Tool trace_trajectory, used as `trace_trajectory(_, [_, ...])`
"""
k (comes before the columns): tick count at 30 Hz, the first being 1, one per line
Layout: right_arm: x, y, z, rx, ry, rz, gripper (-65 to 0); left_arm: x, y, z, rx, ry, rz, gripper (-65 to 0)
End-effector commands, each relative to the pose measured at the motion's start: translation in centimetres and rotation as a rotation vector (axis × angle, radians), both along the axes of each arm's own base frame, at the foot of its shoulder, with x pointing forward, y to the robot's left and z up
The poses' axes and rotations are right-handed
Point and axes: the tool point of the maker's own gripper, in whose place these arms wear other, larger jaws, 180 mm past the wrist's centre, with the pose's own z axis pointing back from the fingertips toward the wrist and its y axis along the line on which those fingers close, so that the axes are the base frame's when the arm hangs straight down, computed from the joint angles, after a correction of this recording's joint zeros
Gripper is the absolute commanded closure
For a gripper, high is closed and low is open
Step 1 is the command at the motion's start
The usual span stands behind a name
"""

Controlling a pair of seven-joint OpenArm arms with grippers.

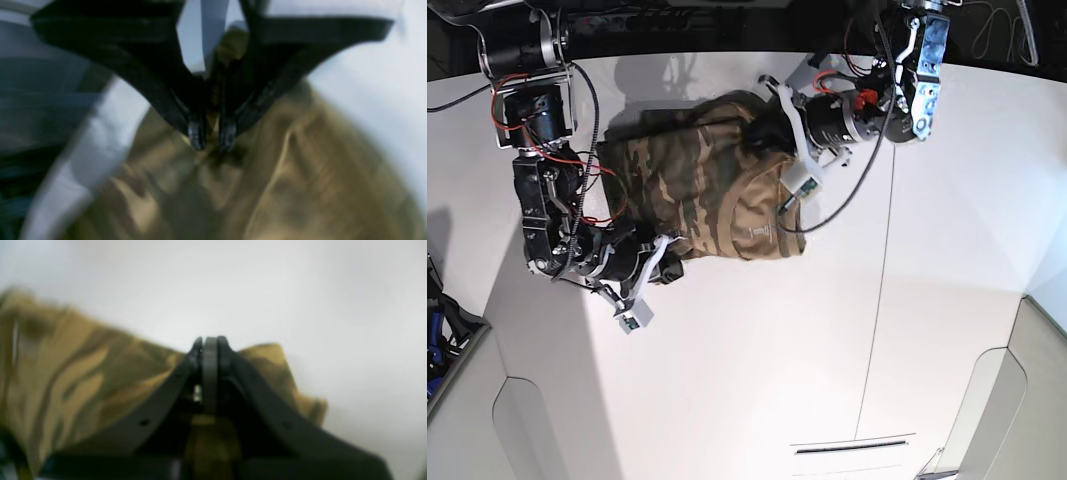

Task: Fold the T-shirt properly
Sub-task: 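Press and square the folded bundle with both grippers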

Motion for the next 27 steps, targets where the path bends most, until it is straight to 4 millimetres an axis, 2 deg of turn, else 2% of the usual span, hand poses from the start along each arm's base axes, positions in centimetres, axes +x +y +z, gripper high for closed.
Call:
trace_trajectory(1, [1.1, -0.3, 1.6, 0.022, -0.033, -0.004, 0.0, 1.9, 0.9, 0.7, 0.017, -0.042, 0.029, -8.4])
trace_trajectory(6, [-0.7, -1.9, 1.0, 0.061, 0.03, -0.018, 0.0, 6.9, 2.6, 1.1, 0.07, -0.109, 0.094, -8.4])
trace_trajectory(10, [-3.7, -2.0, -0.1, 0.099, 0.063, -0.03, 0.0, 10.1, 4.0, 0.6, 0.094, -0.111, 0.177, -8.4])
trace_trajectory(14, [-7.4, -1.0, -0.3, 0.165, 0.078, -0.037, 0.0, 11.8, 4.5, 0.3, 0.107, -0.103, 0.188, -8.4])
trace_trajectory(19, [-10.5, 1.4, 0.7, 0.223, 0.061, -0.017, 0.0, 14.0, 4.8, 1.8, 0.117, -0.158, 0.195, -8.4])
trace_trajectory(23, [-11.5, 3.5, 1.5, 0.267, 0.051, -0.009, 0.0, 14.7, 5.0, 2.4, 0.126, -0.178, 0.195, -8.4])
trace_trajectory(27, [-11.0, 3.5, 1.5, 0.244, 0.035, -0.012, 0.0, 14.9, 5.0, 2.7, 0.127, -0.184, 0.193, -8.4])
